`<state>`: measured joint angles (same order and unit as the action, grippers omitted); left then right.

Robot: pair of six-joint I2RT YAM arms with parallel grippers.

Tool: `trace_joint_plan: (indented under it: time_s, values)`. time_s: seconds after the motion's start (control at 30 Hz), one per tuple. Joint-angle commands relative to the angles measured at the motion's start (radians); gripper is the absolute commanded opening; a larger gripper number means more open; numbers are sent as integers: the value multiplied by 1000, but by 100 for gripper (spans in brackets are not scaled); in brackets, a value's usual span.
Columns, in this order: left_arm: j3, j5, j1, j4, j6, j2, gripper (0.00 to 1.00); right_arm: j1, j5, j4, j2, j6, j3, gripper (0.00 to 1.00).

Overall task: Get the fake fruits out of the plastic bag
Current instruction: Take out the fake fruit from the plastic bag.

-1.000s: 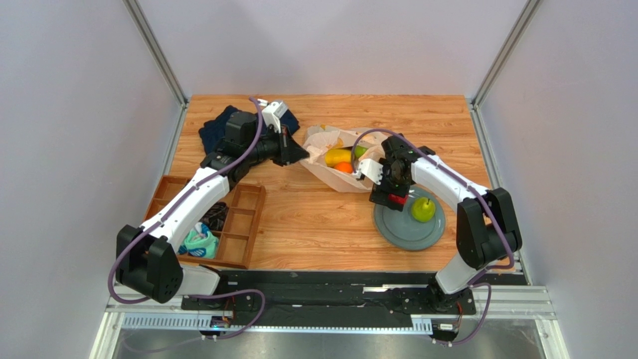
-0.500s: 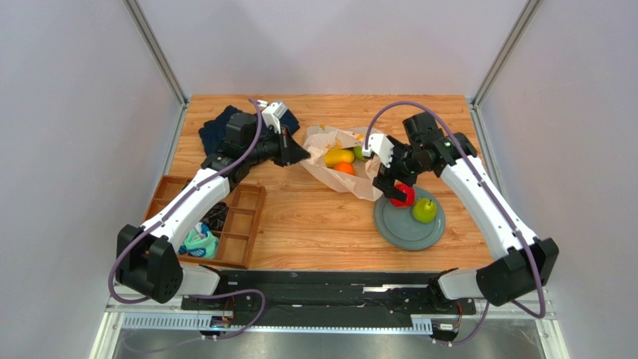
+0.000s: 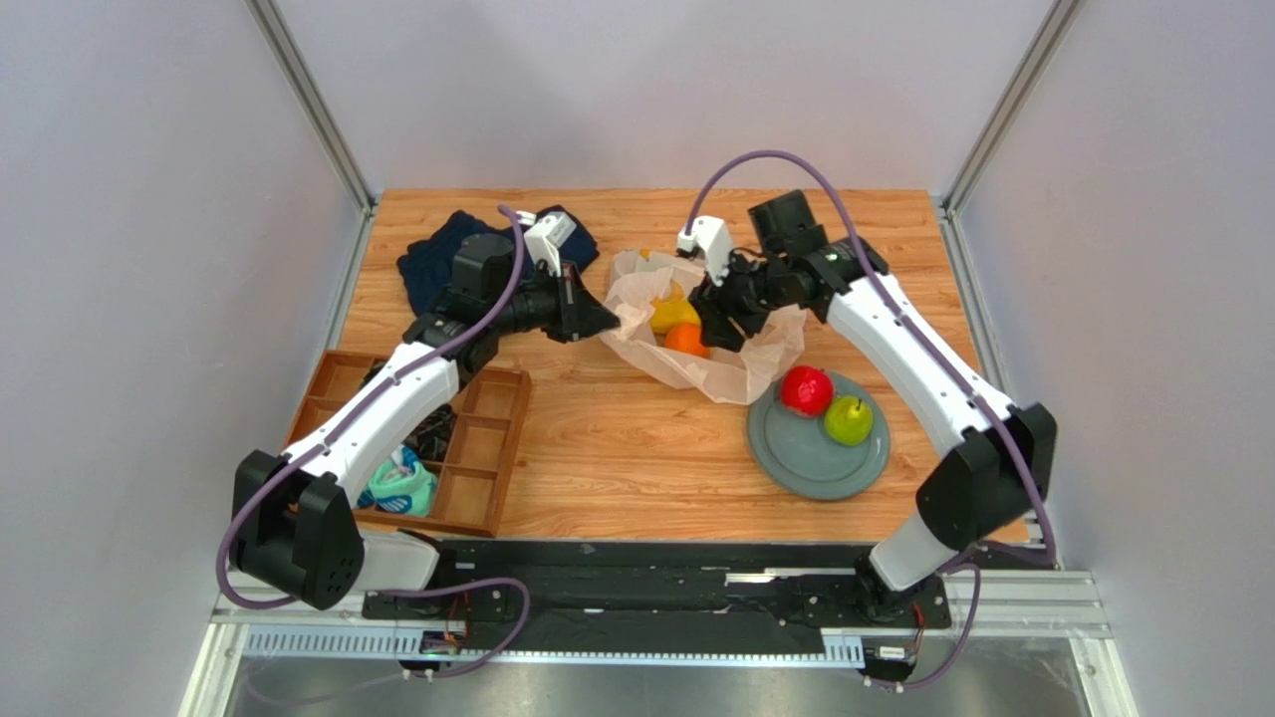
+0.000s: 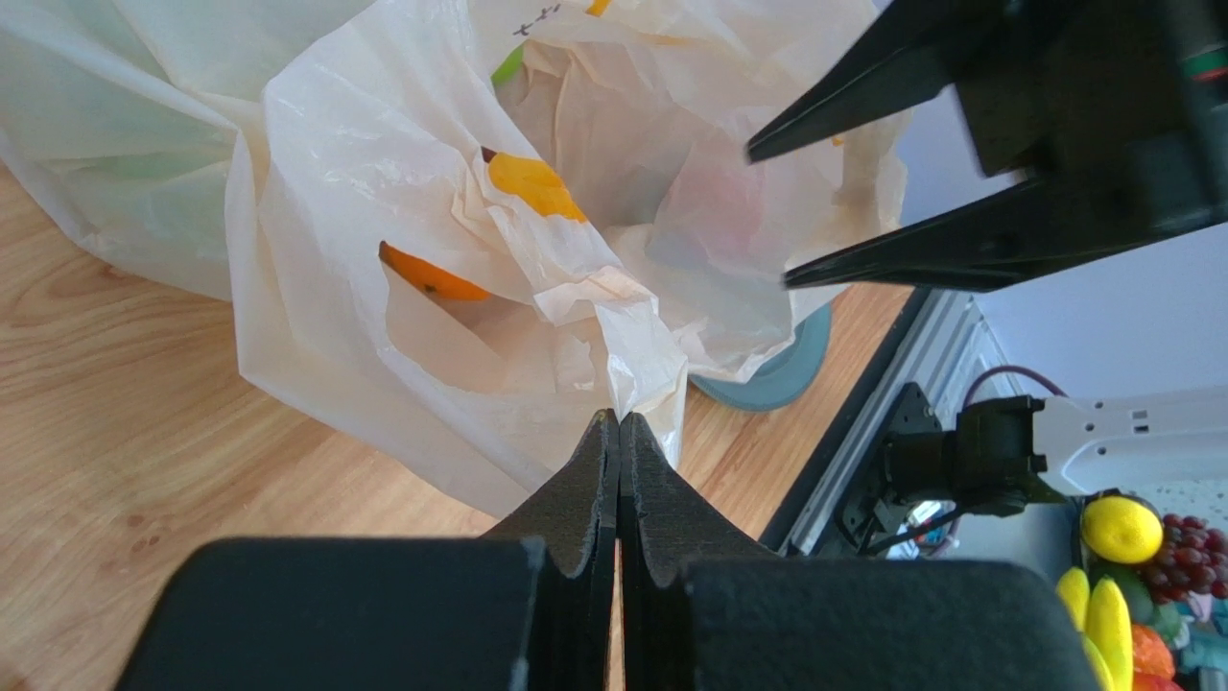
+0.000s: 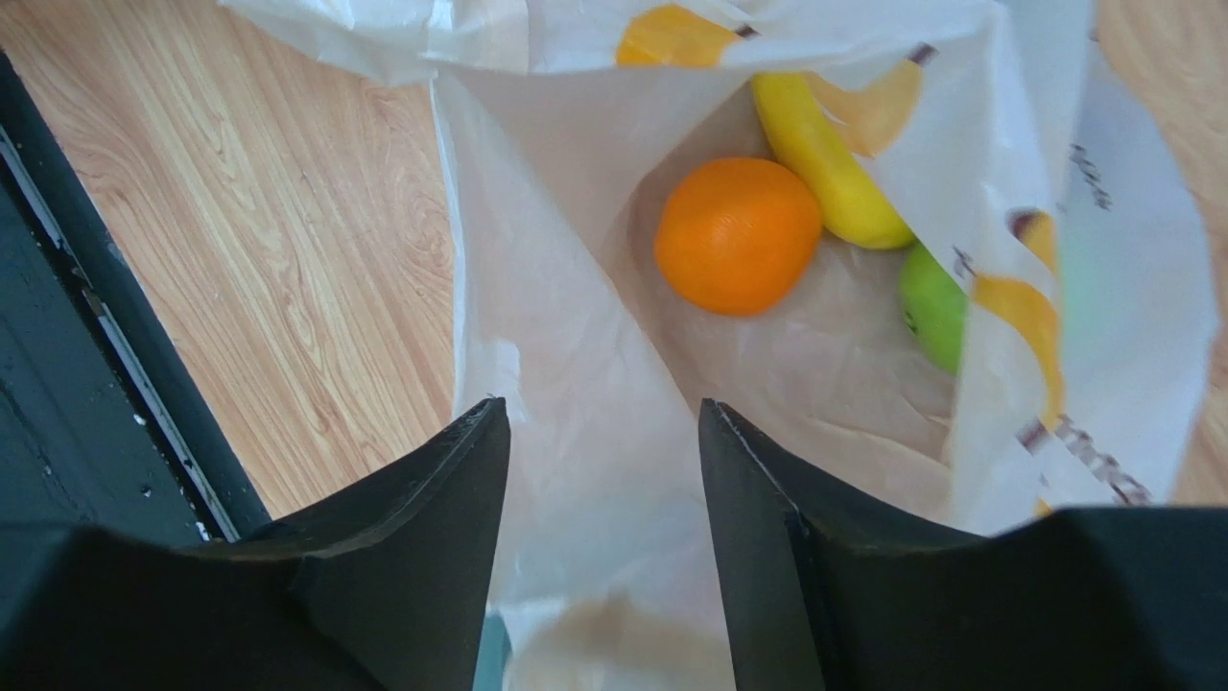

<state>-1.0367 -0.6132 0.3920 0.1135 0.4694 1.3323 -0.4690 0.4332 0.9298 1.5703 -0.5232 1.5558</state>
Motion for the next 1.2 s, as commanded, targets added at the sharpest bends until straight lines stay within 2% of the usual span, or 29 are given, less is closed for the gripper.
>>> trace_joint_plan:
  time_s: [0.0,0.1,0.2,0.3,0.33,0.37,0.8,0.97,1.0,1.03,1.07,1.1,1.17]
  values:
    - [4,-16,-4,-8,-9,-85,0,-59,-14,-91,89,52,43,54]
    - [33,-14,-5,6,-14,-120,0,-65,-92,-153,172,110,56,49]
    - [66,-14,-12,11,-9,-148,0,-65,-183,-183,261,138,93,49]
    - [73,-11,-28,15,17,-154,0,-63,-261,-183,324,149,144,70]
    - [70,-16,-33,17,12,-153,0,-65,-278,-183,359,152,154,80]
    - [61,-17,-33,17,6,-147,0,-65,-295,-187,378,150,176,83]
    - [43,-20,-38,20,-18,-108,0,-65,-379,-114,599,95,294,91]
    - [40,-16,-41,17,-21,-99,0,-63,-375,-77,606,91,290,84]
    - [41,-16,-41,15,-21,-97,0,-65,-363,-72,602,72,286,78]
    - [41,-13,-41,14,-21,-96,0,-65,-344,-63,591,65,285,67]
    - [41,-13,-41,11,-20,-93,0,-65,-337,-62,582,61,286,62]
    - [40,-13,-41,9,-18,-91,0,-65,-332,-59,571,58,286,53]
    - [33,-11,-41,6,-17,-87,0,-65,-307,-46,524,54,302,48]
